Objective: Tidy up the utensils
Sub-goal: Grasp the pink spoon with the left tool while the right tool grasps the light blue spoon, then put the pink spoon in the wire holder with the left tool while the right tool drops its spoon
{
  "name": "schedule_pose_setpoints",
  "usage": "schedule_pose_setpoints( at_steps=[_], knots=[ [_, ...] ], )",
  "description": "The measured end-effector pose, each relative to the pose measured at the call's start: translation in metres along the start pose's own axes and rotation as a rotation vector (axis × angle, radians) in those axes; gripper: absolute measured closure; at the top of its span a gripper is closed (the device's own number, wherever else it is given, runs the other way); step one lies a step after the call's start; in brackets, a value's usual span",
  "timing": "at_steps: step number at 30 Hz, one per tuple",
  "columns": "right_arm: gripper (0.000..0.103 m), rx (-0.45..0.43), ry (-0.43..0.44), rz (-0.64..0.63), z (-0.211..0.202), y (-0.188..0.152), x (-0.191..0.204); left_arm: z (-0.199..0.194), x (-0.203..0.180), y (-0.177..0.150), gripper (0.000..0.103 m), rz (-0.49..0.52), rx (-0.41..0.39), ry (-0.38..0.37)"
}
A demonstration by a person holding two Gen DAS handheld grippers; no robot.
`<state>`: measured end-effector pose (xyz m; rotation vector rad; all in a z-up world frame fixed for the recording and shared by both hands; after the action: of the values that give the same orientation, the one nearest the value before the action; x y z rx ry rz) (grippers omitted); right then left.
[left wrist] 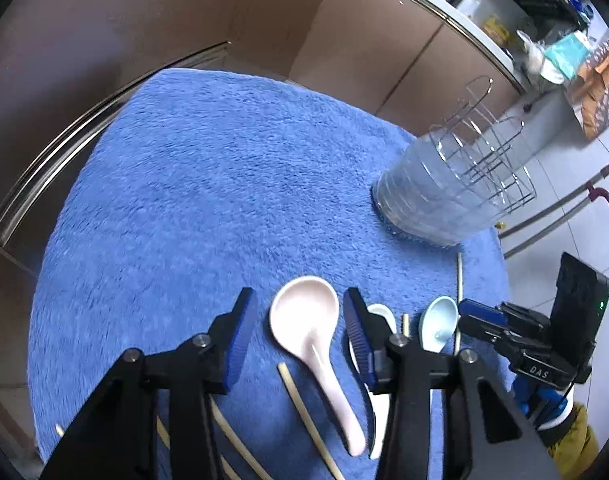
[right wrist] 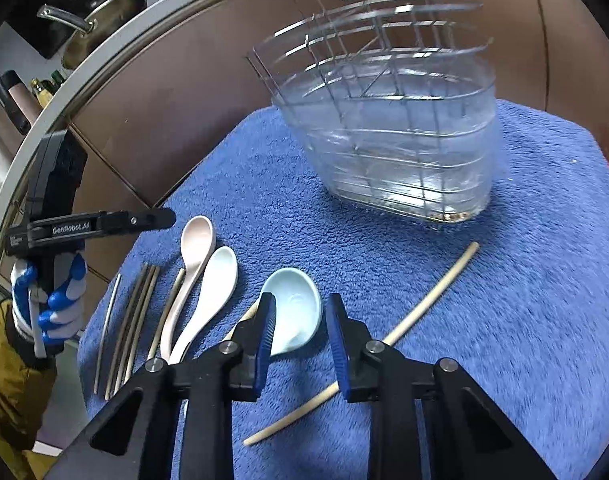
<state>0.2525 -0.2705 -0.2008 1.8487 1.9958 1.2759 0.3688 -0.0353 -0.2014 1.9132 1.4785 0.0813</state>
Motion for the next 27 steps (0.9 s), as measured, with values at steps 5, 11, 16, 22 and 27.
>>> schedule_pose_setpoints(
  at_steps=[5,11,16,22,27],
  knots=[
    [0.082,0.054,0.021,-0.023,0.009,0.005,-0.010,0.022,0.002,0.003,0.069,0.038,0.058,-0.006],
    [0.095,0.095,0.040,-0.053,0.023,0.003,-0.011,0.043,0.004,-0.002,0.089,0.042,0.116,0.011],
    [0.095,0.073,0.017,-0.121,0.019,0.001,0.001,0.045,-0.004,-0.006,0.095,0.055,0.085,0.051],
    [0.096,-0.048,-0.048,-0.168,-0.034,0.004,0.022,0.010,-0.030,-0.010,0.095,0.108,-0.014,0.099],
    [0.096,-0.222,-0.154,-0.227,-0.102,0.032,0.041,-0.056,-0.069,0.017,0.095,0.198,-0.223,0.158]
  ],
)
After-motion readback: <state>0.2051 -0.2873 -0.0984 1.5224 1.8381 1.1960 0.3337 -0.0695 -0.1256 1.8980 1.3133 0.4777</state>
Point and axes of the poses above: each gripper's, at about its wrist camera, not at the fingertips, and z roughly the way its jaws point, x to its left, y to its top, the point moved 2 cm from there along z, roughly the way its jaws point, and after that the axes turned 9 degrees about -x, right-handed, at the moved point
